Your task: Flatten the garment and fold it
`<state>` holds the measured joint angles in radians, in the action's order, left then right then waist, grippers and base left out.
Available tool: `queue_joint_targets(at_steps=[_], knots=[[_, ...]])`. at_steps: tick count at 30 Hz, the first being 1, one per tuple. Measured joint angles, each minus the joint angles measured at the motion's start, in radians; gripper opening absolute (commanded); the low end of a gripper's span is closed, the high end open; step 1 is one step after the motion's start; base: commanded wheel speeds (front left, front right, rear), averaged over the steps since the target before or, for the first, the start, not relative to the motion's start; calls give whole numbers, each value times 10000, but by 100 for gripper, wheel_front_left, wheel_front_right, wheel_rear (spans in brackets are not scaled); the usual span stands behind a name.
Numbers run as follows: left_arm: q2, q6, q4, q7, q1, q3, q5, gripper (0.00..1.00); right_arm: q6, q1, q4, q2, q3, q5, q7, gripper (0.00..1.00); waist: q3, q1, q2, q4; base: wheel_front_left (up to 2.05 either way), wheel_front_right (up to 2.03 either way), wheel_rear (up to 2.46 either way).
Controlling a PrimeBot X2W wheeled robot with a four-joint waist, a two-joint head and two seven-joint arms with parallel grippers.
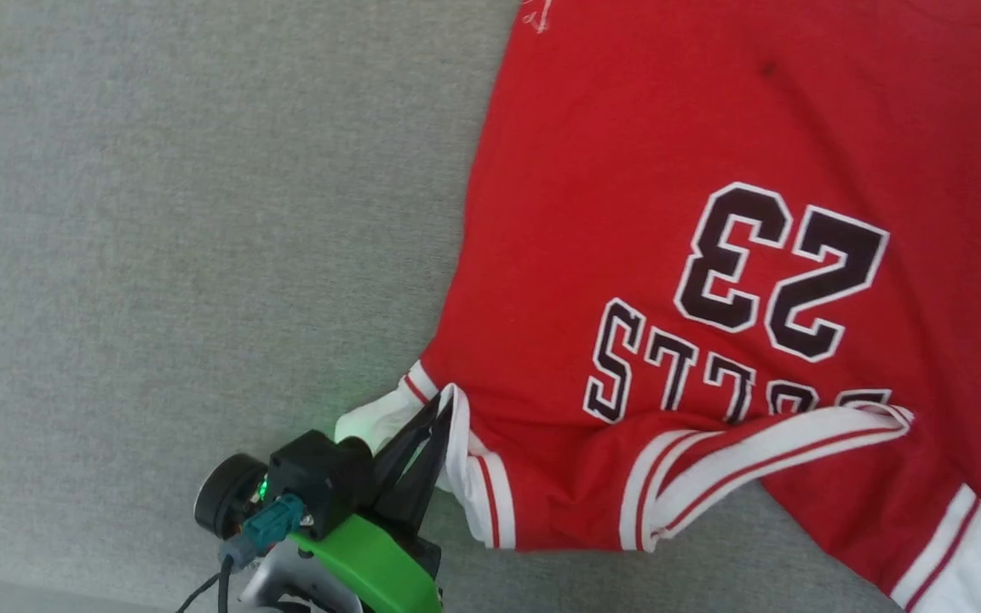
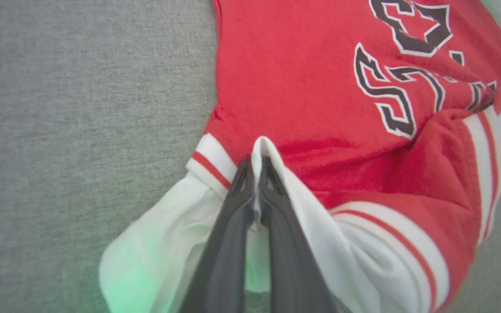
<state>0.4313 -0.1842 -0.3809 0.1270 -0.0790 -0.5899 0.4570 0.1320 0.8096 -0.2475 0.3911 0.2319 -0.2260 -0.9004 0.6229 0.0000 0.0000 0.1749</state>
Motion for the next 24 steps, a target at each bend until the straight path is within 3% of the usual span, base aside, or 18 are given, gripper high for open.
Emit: queue_joint_targets(at_steps=[7,14,20,24], knots=[[38,-23,176,-98,12,144,-13,0,2,-62,38,-188,-50,-35,314,0,-227,0,0,43,0,0,0],[197,-255,251,-157,323,357,65,0,2,-1122,430,-130,130,-548,1078,0,-1121,1,0,-170,0,0,0],[387,-384,153,-343,924,558,240,0,2,-3408,1753,-35,1039,-1200,1551,0,-2223,0,0,-636,0,0,0],[412,-508,199,-516,1307,685,362,0,2,-5586,2746,-650,2105,-1498,1988,0,-2811,0,0,-1028,0,0,0]])
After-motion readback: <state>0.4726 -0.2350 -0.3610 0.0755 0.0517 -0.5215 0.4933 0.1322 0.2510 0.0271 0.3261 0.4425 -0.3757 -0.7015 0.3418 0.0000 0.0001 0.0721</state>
